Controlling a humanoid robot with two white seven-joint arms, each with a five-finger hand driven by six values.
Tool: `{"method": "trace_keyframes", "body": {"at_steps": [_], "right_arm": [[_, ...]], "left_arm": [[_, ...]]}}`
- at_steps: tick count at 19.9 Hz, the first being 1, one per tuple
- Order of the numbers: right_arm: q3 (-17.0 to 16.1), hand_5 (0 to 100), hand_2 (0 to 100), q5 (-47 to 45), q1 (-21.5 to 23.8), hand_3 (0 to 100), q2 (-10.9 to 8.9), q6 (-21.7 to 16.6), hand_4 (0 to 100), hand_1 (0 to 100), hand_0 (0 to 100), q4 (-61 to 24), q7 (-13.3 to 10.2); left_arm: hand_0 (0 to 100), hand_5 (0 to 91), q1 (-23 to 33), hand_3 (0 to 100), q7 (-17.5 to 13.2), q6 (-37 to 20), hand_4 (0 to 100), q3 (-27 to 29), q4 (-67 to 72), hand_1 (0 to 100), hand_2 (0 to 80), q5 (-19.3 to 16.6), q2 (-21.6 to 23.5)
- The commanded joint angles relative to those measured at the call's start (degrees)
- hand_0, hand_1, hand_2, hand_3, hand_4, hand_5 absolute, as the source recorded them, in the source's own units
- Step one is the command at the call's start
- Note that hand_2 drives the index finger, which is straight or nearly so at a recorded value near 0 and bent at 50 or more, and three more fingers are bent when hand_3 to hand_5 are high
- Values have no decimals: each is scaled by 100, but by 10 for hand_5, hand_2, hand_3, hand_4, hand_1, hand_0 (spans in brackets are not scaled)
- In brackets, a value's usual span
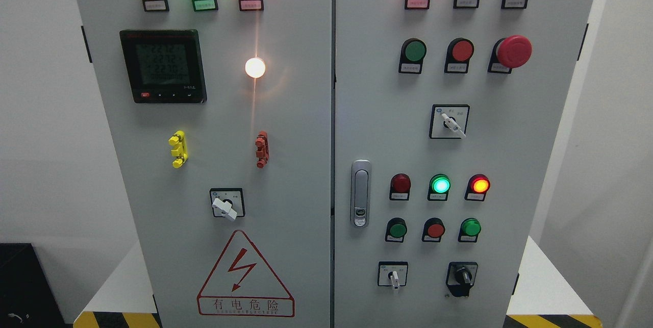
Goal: Flip black knob to close circuit
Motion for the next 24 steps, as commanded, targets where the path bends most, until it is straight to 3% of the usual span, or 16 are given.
{"method": "trace_keyframes", "body": {"at_steps": [1,6,24], "right_arm": [[290,5,52,-741,317,138,48,-151,108,0,0,-389,83],[343,0,12,-794,308,71,48,-143,38,0,0,-372,434],[422,0,0,-750,326,47,57,-108,0,0,0,-319,408]], "left_arm": [[120,0,0,0,-30,-4,0,2,4,556,0,0,0],[120,0,0,0,-22,-4,0,-7,4,556,0,0,0],[120,0,0,0,-30,-4,0,2,4,556,0,0,0]]}}
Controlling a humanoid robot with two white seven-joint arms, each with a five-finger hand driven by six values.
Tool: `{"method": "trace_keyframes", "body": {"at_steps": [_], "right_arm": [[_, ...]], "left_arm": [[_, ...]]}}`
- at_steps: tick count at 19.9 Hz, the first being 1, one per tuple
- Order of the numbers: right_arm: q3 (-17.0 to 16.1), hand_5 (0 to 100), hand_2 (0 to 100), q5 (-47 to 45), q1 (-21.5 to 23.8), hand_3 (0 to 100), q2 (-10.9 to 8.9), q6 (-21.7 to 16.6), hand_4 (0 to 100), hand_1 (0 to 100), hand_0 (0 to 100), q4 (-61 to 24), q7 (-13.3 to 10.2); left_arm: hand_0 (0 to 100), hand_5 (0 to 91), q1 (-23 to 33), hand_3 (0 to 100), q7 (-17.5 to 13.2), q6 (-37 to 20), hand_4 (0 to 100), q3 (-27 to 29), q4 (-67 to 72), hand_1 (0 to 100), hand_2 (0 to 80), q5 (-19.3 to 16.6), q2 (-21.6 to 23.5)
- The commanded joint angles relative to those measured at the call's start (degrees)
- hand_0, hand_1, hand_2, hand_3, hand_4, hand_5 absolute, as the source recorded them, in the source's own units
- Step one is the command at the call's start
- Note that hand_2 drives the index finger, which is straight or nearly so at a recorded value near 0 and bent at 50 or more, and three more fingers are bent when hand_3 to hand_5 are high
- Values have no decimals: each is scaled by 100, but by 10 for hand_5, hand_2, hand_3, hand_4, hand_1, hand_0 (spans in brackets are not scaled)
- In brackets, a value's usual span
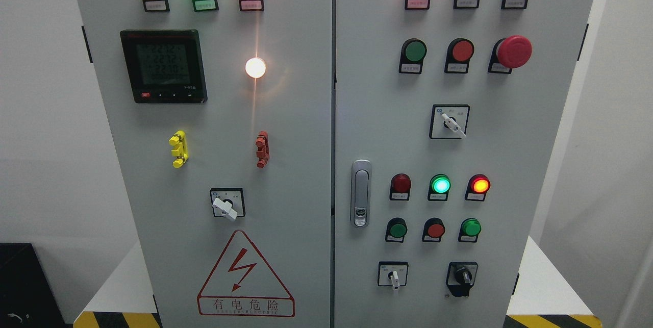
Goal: Flip black knob to close circuit
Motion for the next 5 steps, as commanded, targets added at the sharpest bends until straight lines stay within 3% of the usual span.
{"method": "trace_keyframes", "body": {"at_steps": [1,5], "right_arm": [[189,0,0,27,9,47,11,17,0,0,0,-40,-58],[198,0,0,10,53,45,10,26,0,0,0,-49,-84]], "left_arm": [[120,0,0,0,-2,-5,0,-7,-4,556,0,0,0],[120,0,0,0,7,-5,0,-7,-4,556,0,0,0]]}}
